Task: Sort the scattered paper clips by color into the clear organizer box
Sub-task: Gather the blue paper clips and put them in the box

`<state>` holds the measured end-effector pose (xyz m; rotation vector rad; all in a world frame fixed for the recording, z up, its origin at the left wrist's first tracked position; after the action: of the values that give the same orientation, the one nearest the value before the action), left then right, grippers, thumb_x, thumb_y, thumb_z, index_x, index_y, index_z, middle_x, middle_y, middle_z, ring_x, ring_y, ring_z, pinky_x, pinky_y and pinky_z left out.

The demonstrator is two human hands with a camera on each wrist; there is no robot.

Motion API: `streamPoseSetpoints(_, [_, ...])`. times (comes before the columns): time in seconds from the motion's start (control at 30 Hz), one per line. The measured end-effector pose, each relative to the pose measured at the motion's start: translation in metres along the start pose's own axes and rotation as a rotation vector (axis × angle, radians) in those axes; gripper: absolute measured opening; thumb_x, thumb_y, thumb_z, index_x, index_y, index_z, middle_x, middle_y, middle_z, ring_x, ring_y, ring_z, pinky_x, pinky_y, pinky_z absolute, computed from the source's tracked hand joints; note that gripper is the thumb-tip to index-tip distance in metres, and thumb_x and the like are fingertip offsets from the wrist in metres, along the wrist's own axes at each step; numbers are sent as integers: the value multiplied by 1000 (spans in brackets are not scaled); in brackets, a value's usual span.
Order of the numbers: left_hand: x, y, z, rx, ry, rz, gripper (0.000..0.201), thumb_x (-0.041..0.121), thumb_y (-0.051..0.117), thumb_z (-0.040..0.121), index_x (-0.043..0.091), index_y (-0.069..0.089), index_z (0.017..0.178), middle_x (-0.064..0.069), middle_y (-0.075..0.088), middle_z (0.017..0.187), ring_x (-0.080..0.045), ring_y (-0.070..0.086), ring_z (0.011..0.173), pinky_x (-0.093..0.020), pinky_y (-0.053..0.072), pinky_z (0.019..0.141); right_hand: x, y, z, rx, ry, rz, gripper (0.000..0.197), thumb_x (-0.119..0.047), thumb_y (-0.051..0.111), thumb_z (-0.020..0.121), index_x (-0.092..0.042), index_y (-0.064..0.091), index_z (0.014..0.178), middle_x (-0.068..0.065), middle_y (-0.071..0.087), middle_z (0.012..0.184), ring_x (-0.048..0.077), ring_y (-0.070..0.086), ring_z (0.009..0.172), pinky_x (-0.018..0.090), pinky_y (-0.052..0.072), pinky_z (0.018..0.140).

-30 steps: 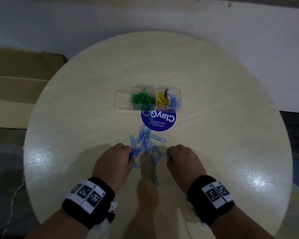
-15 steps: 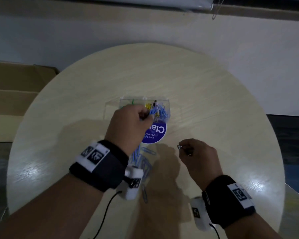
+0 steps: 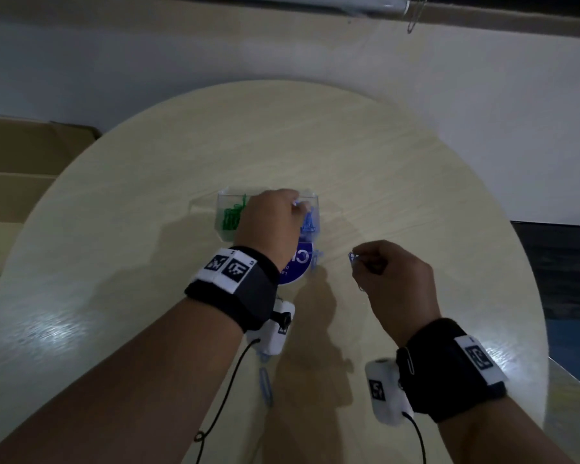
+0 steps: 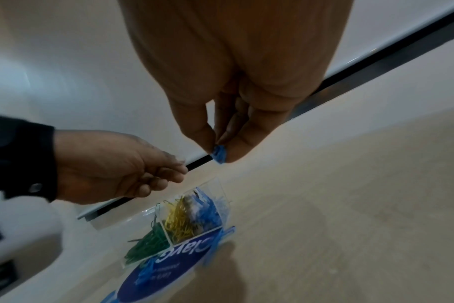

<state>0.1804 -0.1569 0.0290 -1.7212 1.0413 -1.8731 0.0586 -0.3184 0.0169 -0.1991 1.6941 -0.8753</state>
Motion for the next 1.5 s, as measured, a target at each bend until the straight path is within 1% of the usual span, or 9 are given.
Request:
streamPoseSetpoints(0.2, [-31, -45, -38, 136, -56, -88, 21, 32, 51, 98, 25, 70, 103, 13, 67, 92, 5, 58, 76, 0, 37, 66, -38, 20, 46, 40, -16, 49, 4, -21, 71, 79, -18, 67, 79, -8, 67, 65, -3, 57, 55, 8, 37, 51])
streamPoseSetpoints(0.4, [-91, -40, -83, -11, -122, 163, 14, 33, 55, 93, 27, 67, 96, 6, 60, 92, -15, 59, 76, -28, 45, 68, -49, 38, 72, -32, -33, -58, 16, -31, 63, 84, -19, 74, 86, 3, 75, 88, 23, 69, 84, 34, 53, 79])
streamPoseSetpoints(0.5, [-107, -36, -93, -64, -167, 229, 16, 40, 62, 87, 24, 64, 91, 4, 52, 89, -21, 59, 79, -33, 47, 71, -20, 34, 54, -26, 91, -226, 21, -38, 66, 82, -18, 68, 87, 6, 71, 91, 26, 64, 85, 26, 43, 71])
streamPoseSetpoints(0.63, [-100, -19, -110, -235, -173, 340, 41, 61, 64, 76, 24, 59, 93, 3, 50, 94, -22, 57, 83, -38, 50, 72, 2, 72, 13, -308, 142, -444, 53, -56, 72, 70, -15, 60, 102, 7, 57, 101, 27, 58, 89, 30, 43, 71])
streamPoseSetpoints(0.83, [-100, -13, -115, -250, -89, 263, 17, 27, 66, 83, 19, 64, 98, -2, 50, 98, -28, 58, 85, -38, 47, 72, -8, 91, -10, -318, -102, -495, 15, -22, 60, 83, -13, 67, 93, 12, 58, 94, 35, 58, 87, 35, 46, 71])
streamPoseSetpoints(0.97, [-102, -19, -114, -232, -83, 209, 29, 20, 69, 79, 20, 62, 107, -2, 48, 101, -29, 58, 87, -35, 45, 72, -11, 94, -11, -313, -17, -461, 29, -33, 62, 80, -12, 64, 100, 10, 58, 97, 32, 58, 89, 34, 47, 74])
streamPoseSetpoints(1.13, [-111, -23, -117, -118, -247, 320, 64, 58, 72, 69, 20, 52, 116, -4, 46, 112, -28, 54, 100, -42, 51, 77, -21, 105, -18, -365, -118, -540, 35, -33, 67, 79, -16, 62, 109, 11, 57, 107, 34, 55, 97, 38, 48, 82])
streamPoseSetpoints(1.3, [-104, -8, -118, -176, -54, 318, 29, 32, 70, 80, 18, 61, 104, -4, 50, 104, -29, 53, 96, -45, 50, 77, -19, 99, -24, -367, -219, -537, 12, -18, 61, 81, -16, 68, 91, 11, 61, 94, 35, 58, 87, 37, 48, 73])
streamPoseSetpoints(1.5, [-112, -12, -120, -179, 74, 272, 16, 12, 65, 82, 18, 66, 96, -3, 55, 95, -29, 56, 86, -39, 49, 73, -11, 89, -38, -464, -290, -596, 32, -34, 57, 75, -21, 68, 103, 5, 59, 93, 29, 55, 86, 36, 46, 78])
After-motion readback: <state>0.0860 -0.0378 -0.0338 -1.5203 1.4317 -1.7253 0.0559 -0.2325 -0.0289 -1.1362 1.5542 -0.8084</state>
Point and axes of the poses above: each hand's wrist, its own z-axis towards the middle knuckle, its own y-axis out of the palm, x = y × z, the point moved 4 cm from there along z, towards the middle knuckle
